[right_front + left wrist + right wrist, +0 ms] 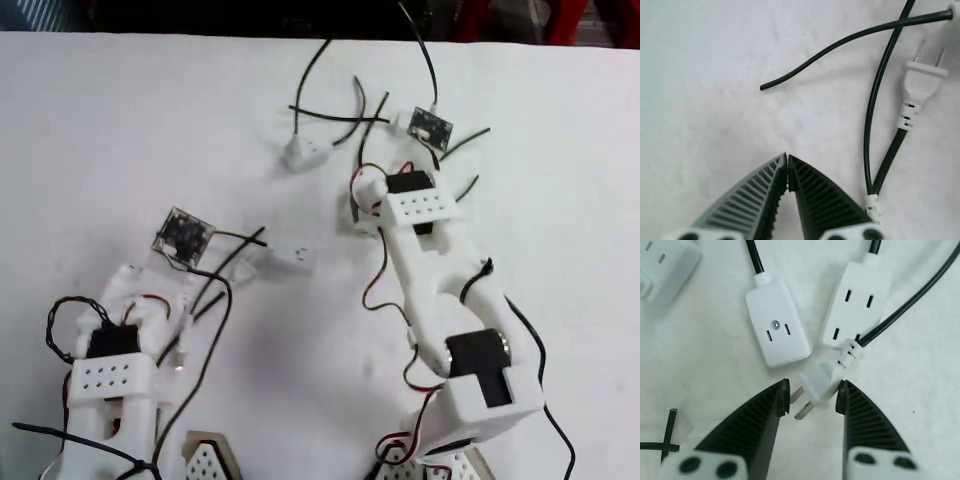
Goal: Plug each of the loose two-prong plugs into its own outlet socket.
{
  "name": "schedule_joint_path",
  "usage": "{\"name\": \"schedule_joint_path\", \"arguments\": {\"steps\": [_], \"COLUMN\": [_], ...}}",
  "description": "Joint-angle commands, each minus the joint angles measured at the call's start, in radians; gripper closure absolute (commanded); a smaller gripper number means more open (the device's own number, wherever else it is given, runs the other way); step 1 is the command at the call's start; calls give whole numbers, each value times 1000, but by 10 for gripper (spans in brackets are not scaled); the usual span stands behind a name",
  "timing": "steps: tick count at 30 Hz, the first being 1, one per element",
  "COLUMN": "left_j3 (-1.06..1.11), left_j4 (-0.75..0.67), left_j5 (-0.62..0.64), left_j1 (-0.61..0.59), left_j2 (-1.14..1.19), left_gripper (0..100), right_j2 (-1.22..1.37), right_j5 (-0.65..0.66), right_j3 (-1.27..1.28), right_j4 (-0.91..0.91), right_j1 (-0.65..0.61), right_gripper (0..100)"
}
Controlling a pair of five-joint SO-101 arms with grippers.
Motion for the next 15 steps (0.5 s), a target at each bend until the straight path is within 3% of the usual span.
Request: {"name": "schedule_joint_path", "arguments": {"steps": [1, 12, 15], "left_j3": [-3, -3, -3], "left_j4": [-17, -17, -17], "left_j5": [-6, -6, -6], "left_j1": [-7, -7, -7], "left_j2": [-21, -21, -21], "left_gripper": [973, 973, 973], "right_j2": [24, 82, 81], "right_j5": [-6, -6, -3], "right_j3": [-14, -15, -15], "right_j4": [-24, -68, -65], "right_j1": [1, 15, 27], "right_gripper": [844, 848, 902]}}
